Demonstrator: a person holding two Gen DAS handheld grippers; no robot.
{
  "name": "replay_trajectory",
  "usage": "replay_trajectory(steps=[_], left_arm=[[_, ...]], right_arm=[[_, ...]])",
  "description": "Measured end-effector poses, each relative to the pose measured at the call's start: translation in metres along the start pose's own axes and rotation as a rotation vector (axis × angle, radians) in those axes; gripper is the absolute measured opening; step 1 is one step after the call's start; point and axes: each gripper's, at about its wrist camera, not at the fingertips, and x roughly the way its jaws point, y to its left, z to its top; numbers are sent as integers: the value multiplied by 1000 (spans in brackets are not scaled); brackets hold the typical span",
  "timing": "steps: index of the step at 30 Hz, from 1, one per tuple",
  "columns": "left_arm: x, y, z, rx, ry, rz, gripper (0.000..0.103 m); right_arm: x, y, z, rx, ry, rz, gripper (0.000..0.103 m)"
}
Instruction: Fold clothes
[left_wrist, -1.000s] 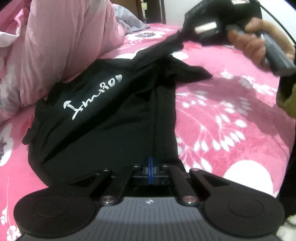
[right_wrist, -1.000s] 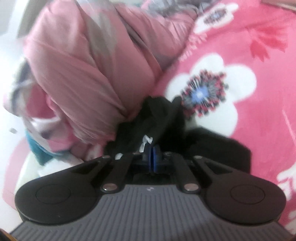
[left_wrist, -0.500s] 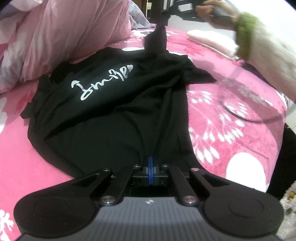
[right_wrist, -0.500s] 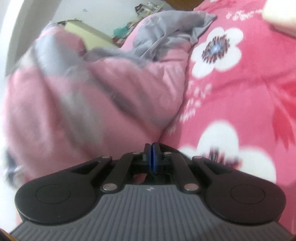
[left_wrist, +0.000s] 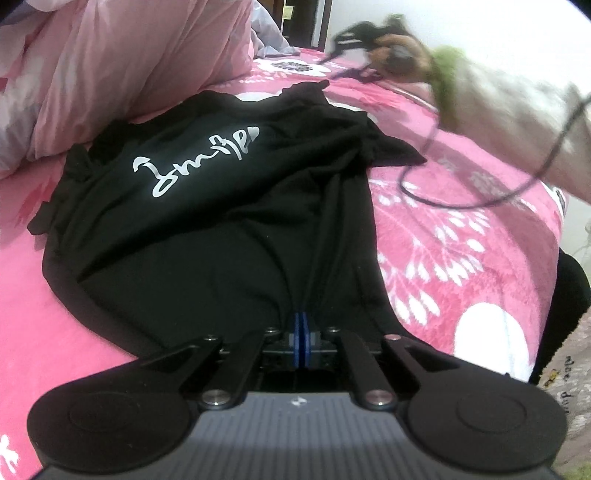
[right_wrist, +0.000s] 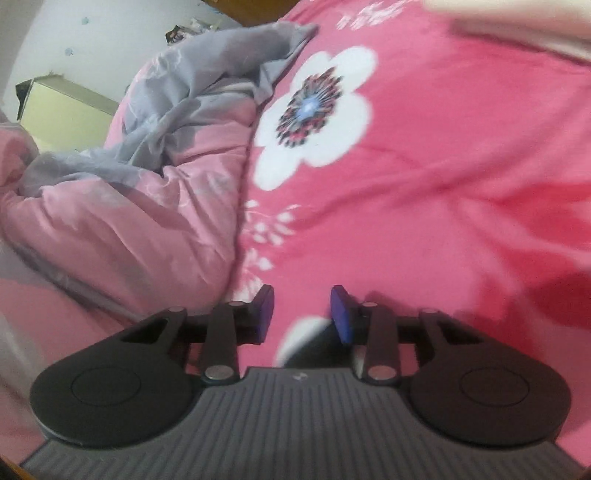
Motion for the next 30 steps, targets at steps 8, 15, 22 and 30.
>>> replay_trajectory(steps=[8, 15, 22, 30], left_arm=[[-19, 4, -4, -52, -44, 88, 40], [-64, 34, -25, -228, -118, 176, 55], [-90, 71, -58, -507, -138, 168, 55], [-49, 31, -56, -565, -85, -103, 57]], right_arm=[[-103, -41, -68, -90, 147, 30, 53], [-119, -28, -137, -250, 219, 39, 53], [-98, -17, -157, -315, 212, 16, 53], [-85, -31, -168, -285, 190, 30, 53]])
